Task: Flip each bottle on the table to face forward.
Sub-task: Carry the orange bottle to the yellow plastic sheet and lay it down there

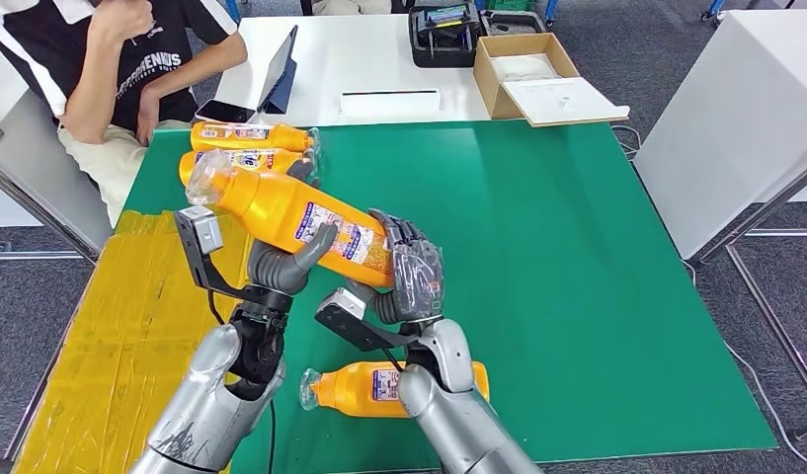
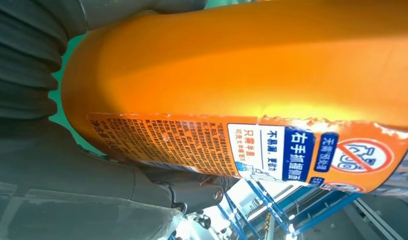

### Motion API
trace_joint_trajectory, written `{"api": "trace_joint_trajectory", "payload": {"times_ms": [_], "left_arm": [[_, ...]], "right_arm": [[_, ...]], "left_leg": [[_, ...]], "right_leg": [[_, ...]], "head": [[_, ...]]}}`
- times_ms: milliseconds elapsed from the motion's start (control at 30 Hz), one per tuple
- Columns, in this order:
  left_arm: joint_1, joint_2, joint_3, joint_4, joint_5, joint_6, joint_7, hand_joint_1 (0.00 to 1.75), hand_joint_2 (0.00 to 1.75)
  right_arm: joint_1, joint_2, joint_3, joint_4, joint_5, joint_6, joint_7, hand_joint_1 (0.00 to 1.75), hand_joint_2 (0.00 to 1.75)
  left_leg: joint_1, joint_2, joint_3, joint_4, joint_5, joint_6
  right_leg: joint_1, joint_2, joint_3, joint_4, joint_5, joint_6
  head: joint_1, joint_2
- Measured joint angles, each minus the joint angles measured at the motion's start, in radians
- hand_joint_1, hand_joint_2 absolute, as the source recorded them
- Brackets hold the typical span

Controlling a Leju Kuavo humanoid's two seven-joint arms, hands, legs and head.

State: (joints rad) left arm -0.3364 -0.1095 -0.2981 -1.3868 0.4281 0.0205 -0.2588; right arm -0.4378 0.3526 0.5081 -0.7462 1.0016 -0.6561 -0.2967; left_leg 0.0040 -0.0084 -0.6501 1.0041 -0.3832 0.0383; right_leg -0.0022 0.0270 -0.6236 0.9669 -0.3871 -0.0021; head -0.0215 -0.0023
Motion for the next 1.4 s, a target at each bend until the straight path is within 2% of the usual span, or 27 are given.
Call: {"api": "trace_joint_trajectory", "payload": {"times_ms": [133,167,267,300,767,1067,1200,1400], "left_arm": [[0.002,0.0,0.005,-0.013,0.009,0.0,0.003,0.0,1.75],[0.002,0.0,0.006,-0.014,0.011,-0.001,0.004,0.09,1.75],[0.001,0.0,0.008,-0.016,0.02,-0.005,0.006,1.39,1.75],[0.001,0.0,0.008,-0.016,0.023,-0.009,0.006,1.74,1.75],[-0.001,0.0,0.005,-0.016,0.041,-0.029,-0.004,1.75,1.75],[0.037,-0.005,0.007,-0.036,0.011,-0.034,-0.022,1.75,1.75],[0.066,-0.004,0.012,-0.054,0.0,-0.033,-0.031,1.75,1.75],[0.078,0.001,0.051,-0.087,-0.024,-0.023,-0.049,1.75,1.75]], "right_arm": [[-0.003,0.002,0.006,0.005,-0.007,0.0,0.003,1.75,1.75],[-0.004,0.003,0.007,0.006,-0.008,0.0,0.004,1.75,1.75],[-0.008,0.003,0.013,0.01,-0.009,0.0,0.011,1.75,1.75],[-0.009,0.003,0.014,0.011,-0.009,0.0,0.014,1.75,1.75],[-0.019,0.004,0.013,0.024,-0.003,0.0,0.016,1.75,1.75],[0.012,0.004,-0.012,0.018,-0.014,0.0,-0.035,1.73,1.75],[0.027,0.003,-0.006,0.015,-0.097,0.0,-0.053,0.03,1.75],[0.042,-0.003,0.016,0.013,-0.201,0.007,-0.076,0.0,1.75]], "left_leg": [[0.0,0.0,0.0,0.0,0.0,0.0],[0.0,0.0,0.0,0.0,0.0,0.0],[0.0,0.0,0.0,0.0,0.0,0.0],[0.0,0.0,0.0,0.0,0.0,0.0],[0.0,0.0,0.0,0.0,0.0,0.0],[0.0,0.001,0.0,0.0,0.0,0.0],[0.0,0.001,-0.001,0.0,0.0,0.0],[0.0,0.0,-0.001,0.0,0.0,0.0]], "right_leg": [[0.0,0.0,0.0,0.0,0.0,0.0],[0.0,0.0,0.0,0.0,0.0,0.0],[0.0,0.0,0.0,0.0,0.0,0.0],[0.0,0.0,0.0,0.0,0.0,0.0],[0.0,0.001,-0.001,0.0,0.0,0.0],[0.0,0.001,-0.001,0.0,0.0,0.0],[0.0,0.001,-0.001,0.0,0.0,0.0],[0.0,0.001,-0.001,0.0,0.0,0.0]], "head": [[0.0,0.0],[0.0,0.0],[0.0,0.0],[0.0,0.0],[0.0,0.0],[0.0,0.0],[0.0,0.0],[0.0,0.0]]}}
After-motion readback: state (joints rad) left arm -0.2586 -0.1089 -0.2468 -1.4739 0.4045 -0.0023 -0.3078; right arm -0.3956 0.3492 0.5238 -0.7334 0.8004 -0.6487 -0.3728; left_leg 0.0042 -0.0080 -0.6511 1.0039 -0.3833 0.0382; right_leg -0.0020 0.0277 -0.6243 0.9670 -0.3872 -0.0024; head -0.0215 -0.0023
